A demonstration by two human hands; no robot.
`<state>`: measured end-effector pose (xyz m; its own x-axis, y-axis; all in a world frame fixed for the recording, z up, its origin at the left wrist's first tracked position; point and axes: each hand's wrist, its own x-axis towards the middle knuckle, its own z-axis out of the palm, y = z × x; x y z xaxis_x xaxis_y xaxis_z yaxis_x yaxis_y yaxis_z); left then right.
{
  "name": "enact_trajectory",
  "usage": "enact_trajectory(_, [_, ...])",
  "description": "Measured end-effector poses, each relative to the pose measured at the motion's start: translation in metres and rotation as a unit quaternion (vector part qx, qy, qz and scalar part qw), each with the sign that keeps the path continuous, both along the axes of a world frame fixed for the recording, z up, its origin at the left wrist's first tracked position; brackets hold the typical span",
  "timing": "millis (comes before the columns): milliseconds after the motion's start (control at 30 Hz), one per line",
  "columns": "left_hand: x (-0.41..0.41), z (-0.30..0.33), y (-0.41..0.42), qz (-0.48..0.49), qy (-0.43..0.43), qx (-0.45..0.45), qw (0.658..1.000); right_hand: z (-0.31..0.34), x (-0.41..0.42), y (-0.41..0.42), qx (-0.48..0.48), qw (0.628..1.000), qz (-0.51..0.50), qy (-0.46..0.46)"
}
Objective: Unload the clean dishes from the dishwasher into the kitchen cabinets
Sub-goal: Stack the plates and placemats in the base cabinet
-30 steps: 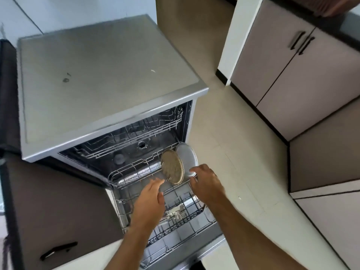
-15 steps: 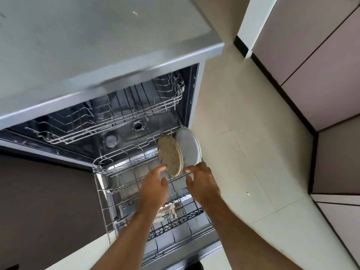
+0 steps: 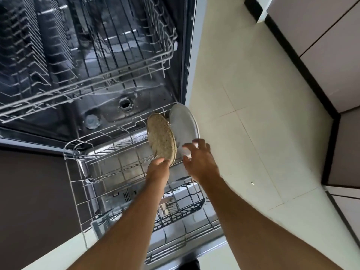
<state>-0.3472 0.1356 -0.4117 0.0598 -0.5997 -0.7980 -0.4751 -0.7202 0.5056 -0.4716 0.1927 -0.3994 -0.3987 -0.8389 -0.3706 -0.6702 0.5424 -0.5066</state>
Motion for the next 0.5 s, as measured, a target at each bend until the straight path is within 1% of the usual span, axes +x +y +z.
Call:
enact_trajectory(33, [-0.004, -0.003, -0.003, 0.055, 0.012, 0.022, 0.998, -0.002, -0.003, -0.007, -0.004, 1.0, -0.011, 0.01])
enact_trajectory(100, [-0.012, -0.01, -0.008, 0.168, 0.04, 0.07, 0.983, -0.008, -0.008, -0.021, -0.004, 0.999, -0.035, 0.009])
enact_trajectory(133, [-0.016, -0.015, -0.01, 0.195, 0.047, 0.083, 0.976, -0.012, -0.01, -0.027, -0.004, 0.999, -0.053, -0.008])
enact_trajectory(200, [-0.023, -0.025, -0.016, 0.221, 0.062, 0.095, 0.969, -0.02, -0.013, -0.038, -0.006, 0.994, -0.094, -0.062])
enact_trajectory(300, [-0.03, -0.041, -0.023, 0.253, 0.087, 0.114, 0.957, -0.035, -0.015, -0.044, -0.044, 0.979, -0.158, -0.124])
enact_trajectory(367, [-0.031, -0.053, -0.025, 0.248, 0.101, 0.117, 0.956, -0.041, -0.015, -0.043, -0.071, 0.969, -0.201, -0.126])
enact_trajectory(433, [-0.034, -0.062, -0.025, 0.255, 0.133, 0.125, 0.95, -0.047, -0.015, -0.044, -0.081, 0.959, -0.24, -0.123])
enact_trajectory(500, [-0.036, -0.065, -0.027, 0.306, 0.163, 0.15, 0.926, -0.052, -0.015, -0.044, -0.076, 0.952, -0.263, -0.137])
